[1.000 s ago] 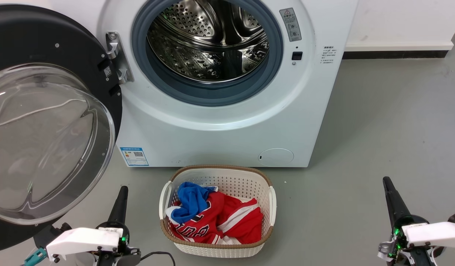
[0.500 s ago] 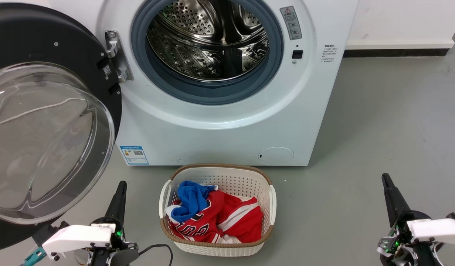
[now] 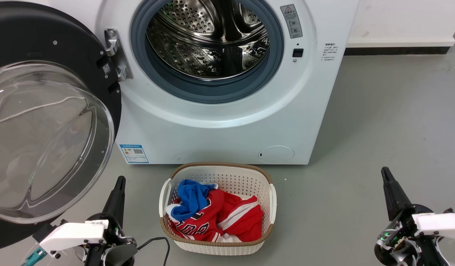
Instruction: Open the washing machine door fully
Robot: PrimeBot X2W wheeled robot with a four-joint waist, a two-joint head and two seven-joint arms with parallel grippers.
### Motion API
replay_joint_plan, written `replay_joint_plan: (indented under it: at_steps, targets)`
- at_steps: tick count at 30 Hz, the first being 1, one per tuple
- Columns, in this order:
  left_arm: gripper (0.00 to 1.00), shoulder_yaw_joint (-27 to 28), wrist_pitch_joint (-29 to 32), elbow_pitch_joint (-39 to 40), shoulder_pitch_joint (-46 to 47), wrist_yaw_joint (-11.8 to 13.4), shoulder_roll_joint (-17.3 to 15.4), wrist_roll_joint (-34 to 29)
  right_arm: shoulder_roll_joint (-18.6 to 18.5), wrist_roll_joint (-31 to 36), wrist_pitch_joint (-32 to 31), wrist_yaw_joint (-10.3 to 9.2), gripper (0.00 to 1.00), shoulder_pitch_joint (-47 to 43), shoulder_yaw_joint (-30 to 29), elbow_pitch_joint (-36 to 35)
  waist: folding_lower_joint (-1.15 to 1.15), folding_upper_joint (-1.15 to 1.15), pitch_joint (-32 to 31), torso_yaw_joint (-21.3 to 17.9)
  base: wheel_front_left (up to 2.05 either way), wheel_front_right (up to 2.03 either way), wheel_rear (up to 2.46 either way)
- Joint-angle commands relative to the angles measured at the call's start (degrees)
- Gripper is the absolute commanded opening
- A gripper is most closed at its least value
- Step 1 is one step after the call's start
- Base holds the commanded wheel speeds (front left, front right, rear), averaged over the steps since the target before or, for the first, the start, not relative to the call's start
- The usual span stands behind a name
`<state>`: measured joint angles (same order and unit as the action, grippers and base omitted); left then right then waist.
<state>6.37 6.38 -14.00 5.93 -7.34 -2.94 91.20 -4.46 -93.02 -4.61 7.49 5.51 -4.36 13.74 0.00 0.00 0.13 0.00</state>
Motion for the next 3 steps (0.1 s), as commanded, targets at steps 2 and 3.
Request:
replay_joint_plan:
  at_steps: [2,3]
  targets:
    - [0.00,0.36,0.37,-0.12,0.59,-0.28,0.11,1.29,0.11,-1.18,-0.46,0.00,0.00,0.89,-0.12,0.35,0.00,0.00,0.04,0.00,0.00,0.00,0.00]
    - [0.00,0.36,0.41,-0.12,0.62,-0.30,0.11,1.41,0.13,-1.29,-0.45,0.00,0.00,0.96,-0.14,0.39,0.00,0.00,0.05,0.00,0.00,0.00,0.00]
